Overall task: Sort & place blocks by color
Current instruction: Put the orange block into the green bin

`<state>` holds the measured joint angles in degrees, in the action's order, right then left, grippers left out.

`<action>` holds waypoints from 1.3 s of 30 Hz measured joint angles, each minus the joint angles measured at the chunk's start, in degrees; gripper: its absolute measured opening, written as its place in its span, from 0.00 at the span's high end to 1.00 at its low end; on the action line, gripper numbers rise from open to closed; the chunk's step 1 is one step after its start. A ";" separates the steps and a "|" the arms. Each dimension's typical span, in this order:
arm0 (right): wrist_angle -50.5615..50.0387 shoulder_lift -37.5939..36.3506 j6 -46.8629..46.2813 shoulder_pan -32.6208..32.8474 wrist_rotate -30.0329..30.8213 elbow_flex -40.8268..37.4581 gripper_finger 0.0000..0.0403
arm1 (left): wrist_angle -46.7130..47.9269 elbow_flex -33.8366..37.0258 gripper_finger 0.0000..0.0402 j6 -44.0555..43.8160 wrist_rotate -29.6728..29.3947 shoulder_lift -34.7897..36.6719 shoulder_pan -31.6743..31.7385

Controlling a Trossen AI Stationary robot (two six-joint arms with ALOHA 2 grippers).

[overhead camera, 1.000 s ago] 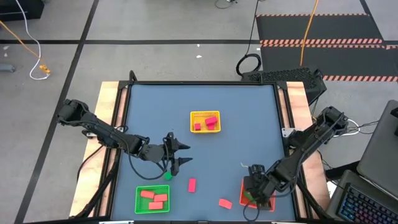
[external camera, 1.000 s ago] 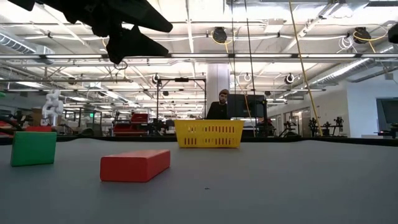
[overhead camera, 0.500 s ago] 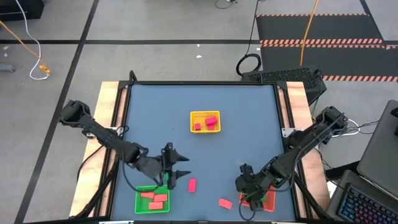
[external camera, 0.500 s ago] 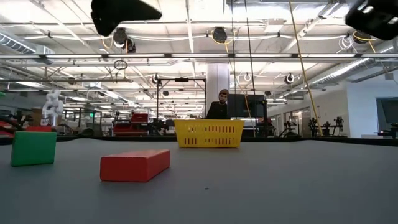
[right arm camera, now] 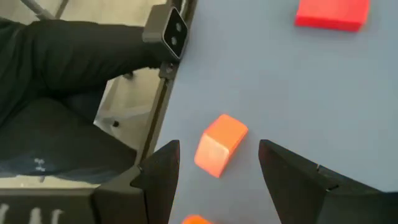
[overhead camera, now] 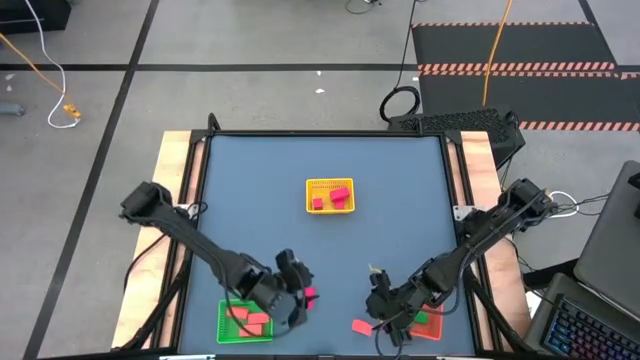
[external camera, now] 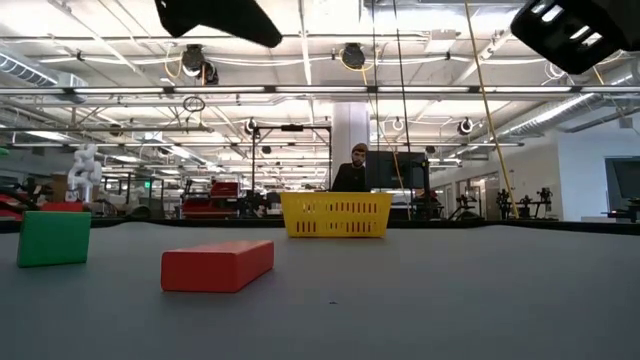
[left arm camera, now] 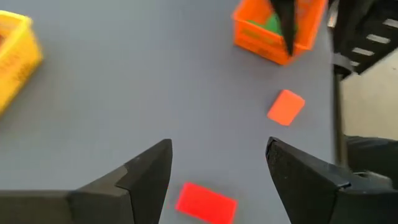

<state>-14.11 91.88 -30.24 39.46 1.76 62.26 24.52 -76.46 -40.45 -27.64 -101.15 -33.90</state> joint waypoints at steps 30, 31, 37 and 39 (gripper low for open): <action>-2.85 14.02 -8.09 3.38 7.15 8.28 0.47 | -0.23 -5.62 0.44 -3.76 0.33 -5.65 -3.53; -2.72 14.31 -8.22 3.50 7.09 8.29 0.47 | -0.25 -5.62 0.44 -3.78 0.33 -5.65 -3.53; -2.58 17.54 -9.42 3.78 6.99 8.28 0.47 | -0.63 -5.60 0.44 -3.47 0.33 -5.65 -3.58; -2.53 18.37 -9.45 3.77 7.01 8.28 0.47 | -0.67 -5.60 0.44 -3.21 0.33 -5.65 -3.58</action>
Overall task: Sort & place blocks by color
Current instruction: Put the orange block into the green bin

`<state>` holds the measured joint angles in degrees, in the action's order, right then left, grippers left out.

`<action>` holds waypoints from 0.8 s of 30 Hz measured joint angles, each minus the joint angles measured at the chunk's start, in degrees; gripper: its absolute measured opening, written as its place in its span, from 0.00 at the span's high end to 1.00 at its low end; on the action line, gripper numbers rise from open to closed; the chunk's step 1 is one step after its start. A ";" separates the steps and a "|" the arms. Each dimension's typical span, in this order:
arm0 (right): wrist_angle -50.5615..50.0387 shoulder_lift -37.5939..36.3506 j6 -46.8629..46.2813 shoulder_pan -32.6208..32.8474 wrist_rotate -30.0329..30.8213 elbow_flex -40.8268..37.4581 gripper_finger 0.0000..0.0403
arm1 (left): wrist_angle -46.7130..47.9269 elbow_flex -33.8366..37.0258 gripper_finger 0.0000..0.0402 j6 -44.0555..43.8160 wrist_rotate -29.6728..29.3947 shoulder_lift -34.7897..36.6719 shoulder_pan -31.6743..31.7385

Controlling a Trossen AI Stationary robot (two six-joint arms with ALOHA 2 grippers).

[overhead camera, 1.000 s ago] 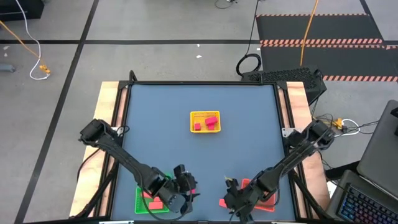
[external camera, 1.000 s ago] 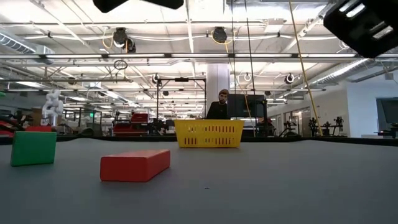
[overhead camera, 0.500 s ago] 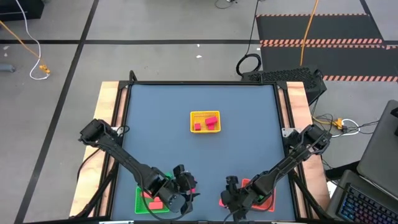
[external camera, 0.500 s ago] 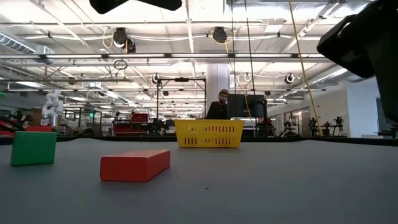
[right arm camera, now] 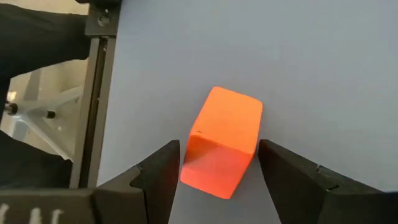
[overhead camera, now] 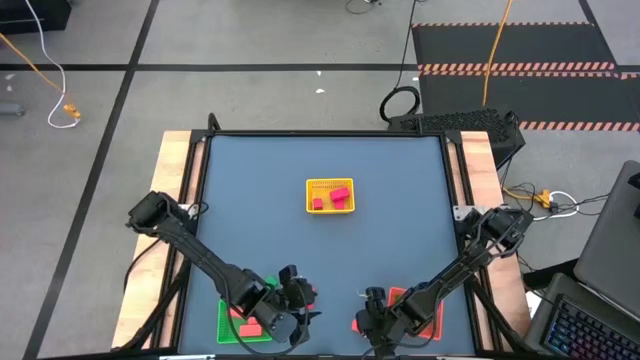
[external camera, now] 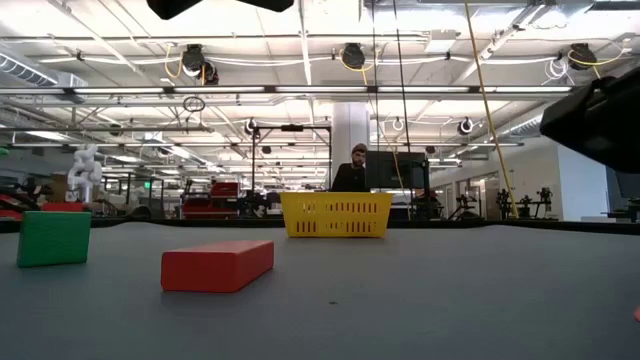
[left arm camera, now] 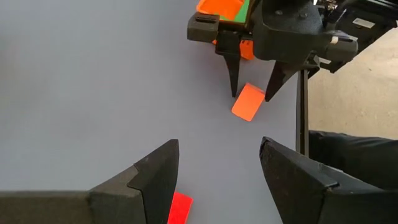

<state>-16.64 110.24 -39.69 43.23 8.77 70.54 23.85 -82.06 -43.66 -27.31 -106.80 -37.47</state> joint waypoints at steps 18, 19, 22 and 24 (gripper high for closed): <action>2.05 0.25 0.13 -0.09 3.41 0.00 0.70 | -0.08 0.00 0.44 -0.03 -0.02 0.00 0.04; 2.03 0.28 0.34 -0.09 3.41 0.00 0.70 | -0.08 0.00 0.44 -0.03 -0.02 0.00 0.04; 2.03 0.25 1.19 -0.09 3.39 0.00 0.70 | -0.08 0.00 0.44 -0.02 -0.02 0.00 0.04; 2.13 0.25 1.50 -0.13 3.39 0.00 0.70 | -0.08 0.00 0.44 0.06 -0.02 0.00 0.04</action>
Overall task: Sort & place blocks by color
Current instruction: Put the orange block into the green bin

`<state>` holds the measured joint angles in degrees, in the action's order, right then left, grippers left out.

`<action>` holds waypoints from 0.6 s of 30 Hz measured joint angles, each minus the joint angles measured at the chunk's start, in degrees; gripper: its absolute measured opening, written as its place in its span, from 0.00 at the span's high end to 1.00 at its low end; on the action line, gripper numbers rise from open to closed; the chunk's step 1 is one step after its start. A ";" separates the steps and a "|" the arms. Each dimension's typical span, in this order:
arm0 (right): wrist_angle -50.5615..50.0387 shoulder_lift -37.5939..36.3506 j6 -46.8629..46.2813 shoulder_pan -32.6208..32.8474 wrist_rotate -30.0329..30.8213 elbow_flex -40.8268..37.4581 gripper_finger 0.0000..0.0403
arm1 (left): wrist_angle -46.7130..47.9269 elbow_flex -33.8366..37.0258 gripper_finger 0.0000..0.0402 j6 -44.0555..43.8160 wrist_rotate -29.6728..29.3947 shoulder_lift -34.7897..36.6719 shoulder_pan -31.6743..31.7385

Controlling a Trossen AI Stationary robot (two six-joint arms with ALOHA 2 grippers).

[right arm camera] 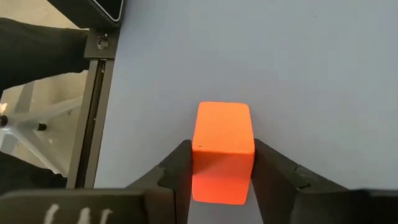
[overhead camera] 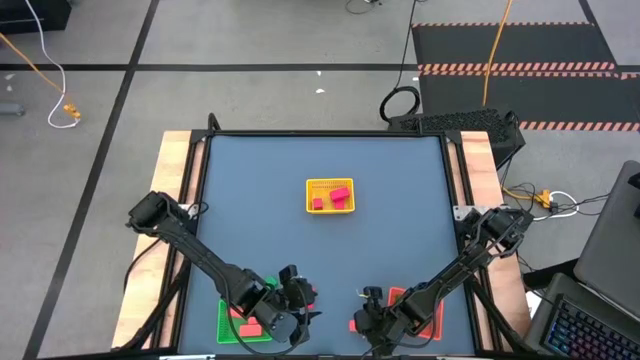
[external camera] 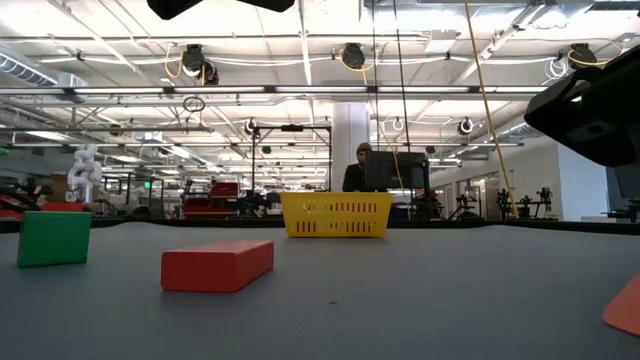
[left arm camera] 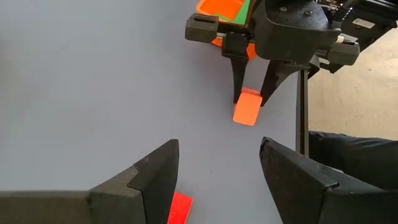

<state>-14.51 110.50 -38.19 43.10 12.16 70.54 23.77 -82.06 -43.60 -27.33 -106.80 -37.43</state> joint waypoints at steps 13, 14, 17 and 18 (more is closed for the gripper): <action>3.98 -11.50 13.39 -0.76 14.26 -0.04 0.70 | -7.96 0.04 0.44 15.82 -0.60 0.00 -0.80; 4.03 -12.79 14.71 -0.75 16.82 -0.04 0.70 | -9.81 0.05 0.44 19.72 -1.40 0.00 -1.28; 4.52 -15.70 18.71 -0.77 23.64 -0.02 0.70 | -13.67 0.04 0.44 28.76 -5.68 0.02 -2.60; 4.99 -16.30 19.98 -0.75 25.16 -0.02 0.70 | -14.16 0.06 0.44 31.09 -7.11 0.02 -2.91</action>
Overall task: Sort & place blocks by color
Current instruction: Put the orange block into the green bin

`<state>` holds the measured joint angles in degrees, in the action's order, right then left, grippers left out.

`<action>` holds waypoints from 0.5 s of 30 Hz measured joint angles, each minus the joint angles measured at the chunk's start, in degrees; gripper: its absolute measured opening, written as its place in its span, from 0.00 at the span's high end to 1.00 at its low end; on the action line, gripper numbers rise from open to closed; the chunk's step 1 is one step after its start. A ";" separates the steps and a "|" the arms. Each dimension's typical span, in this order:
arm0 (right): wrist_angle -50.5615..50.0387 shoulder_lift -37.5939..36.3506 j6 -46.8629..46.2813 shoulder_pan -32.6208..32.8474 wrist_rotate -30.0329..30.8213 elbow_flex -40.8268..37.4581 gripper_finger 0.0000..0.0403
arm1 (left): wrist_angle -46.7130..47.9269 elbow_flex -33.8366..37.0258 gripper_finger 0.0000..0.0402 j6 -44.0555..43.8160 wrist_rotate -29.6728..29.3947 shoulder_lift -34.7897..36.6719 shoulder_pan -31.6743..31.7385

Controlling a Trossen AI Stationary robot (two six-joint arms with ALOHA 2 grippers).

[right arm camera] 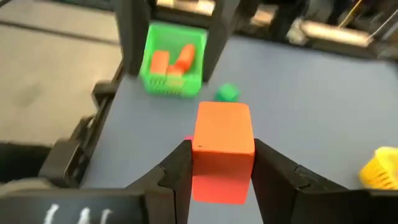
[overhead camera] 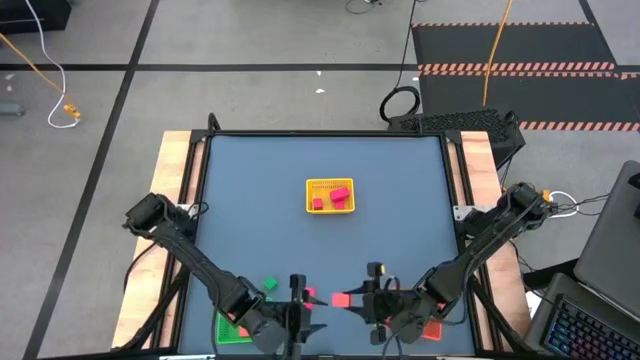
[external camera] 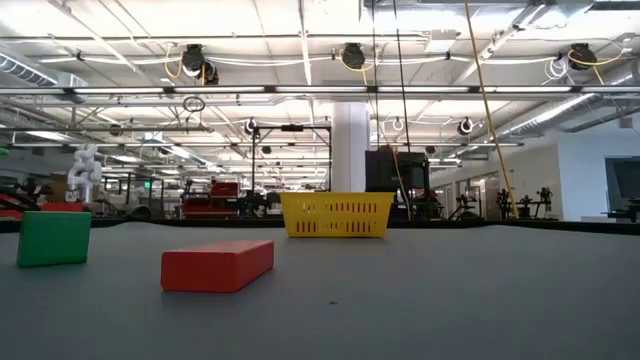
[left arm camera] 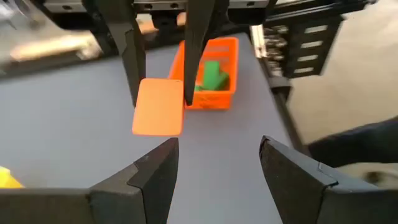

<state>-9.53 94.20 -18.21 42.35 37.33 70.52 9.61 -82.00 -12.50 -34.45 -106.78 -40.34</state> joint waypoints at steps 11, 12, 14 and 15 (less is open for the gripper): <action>8.83 0.19 8.43 0.11 0.06 -0.02 0.70 | -1.88 -0.01 0.44 1.81 -4.62 0.00 1.18; 8.85 0.17 8.43 0.11 0.10 -0.02 0.70 | -2.11 -0.02 0.44 1.86 -4.62 0.00 1.20; 8.85 0.10 8.45 0.11 0.17 -0.02 0.70 | -2.77 -0.02 0.44 1.93 -4.62 0.00 1.23; 8.84 0.10 8.45 0.11 0.17 -0.02 0.70 | -3.29 -0.01 0.44 2.20 -4.61 0.00 1.23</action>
<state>-0.69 94.30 -9.76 42.46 37.50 70.50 6.32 -82.00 -10.30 -39.05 -106.78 -39.11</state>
